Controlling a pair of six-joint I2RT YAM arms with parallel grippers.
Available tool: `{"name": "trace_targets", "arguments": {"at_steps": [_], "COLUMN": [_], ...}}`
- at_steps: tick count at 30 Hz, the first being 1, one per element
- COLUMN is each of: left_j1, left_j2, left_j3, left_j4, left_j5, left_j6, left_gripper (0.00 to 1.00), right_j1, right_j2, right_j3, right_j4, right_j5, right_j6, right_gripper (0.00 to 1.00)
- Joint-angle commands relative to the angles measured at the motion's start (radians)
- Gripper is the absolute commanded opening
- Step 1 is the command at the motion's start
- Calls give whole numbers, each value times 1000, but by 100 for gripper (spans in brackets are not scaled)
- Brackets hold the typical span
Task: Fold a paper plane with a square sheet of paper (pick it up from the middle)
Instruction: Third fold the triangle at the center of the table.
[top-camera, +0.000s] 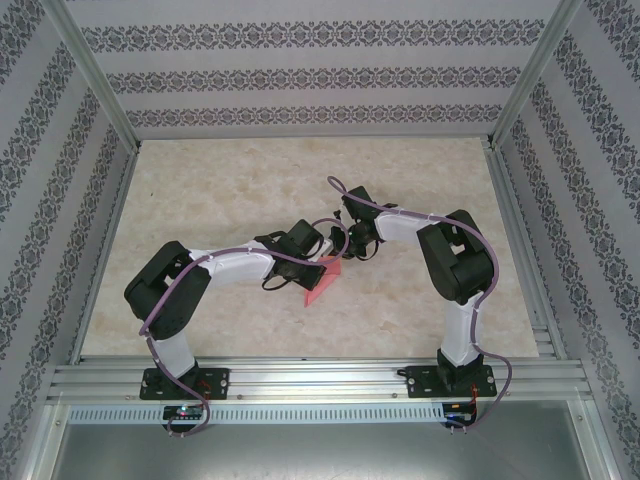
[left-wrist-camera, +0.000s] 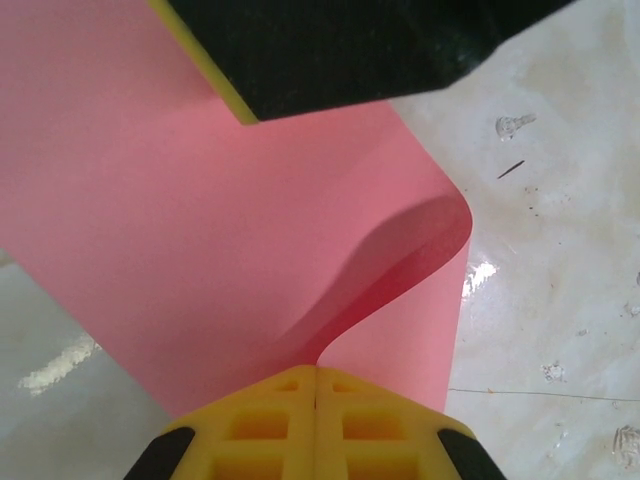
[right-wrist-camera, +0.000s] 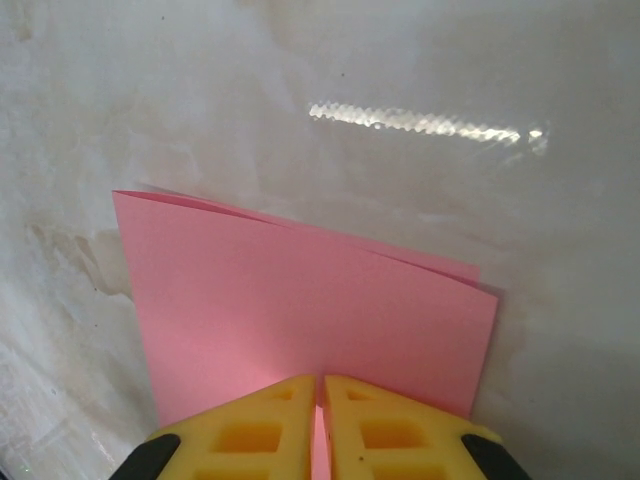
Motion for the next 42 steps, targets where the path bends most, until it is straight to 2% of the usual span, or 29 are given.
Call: {"name": "trace_targets", "arguments": {"at_steps": [1, 28, 42], "left_j1": [15, 21, 22], "left_j2": [-1, -13, 6], "left_j3": [15, -34, -3], "left_j4": [9, 18, 27], "left_j5": [-27, -42, -48], "left_j6": [26, -30, -12], "left_gripper": [1, 2, 3], "right_j1": [7, 3, 3], "right_j2": [29, 28, 31], "right_j3": [-10, -18, -26], "right_j4": [-10, 6, 20], "right_j5": [24, 27, 18], "right_j6": [6, 26, 33], "right_gripper": [13, 13, 13]}}
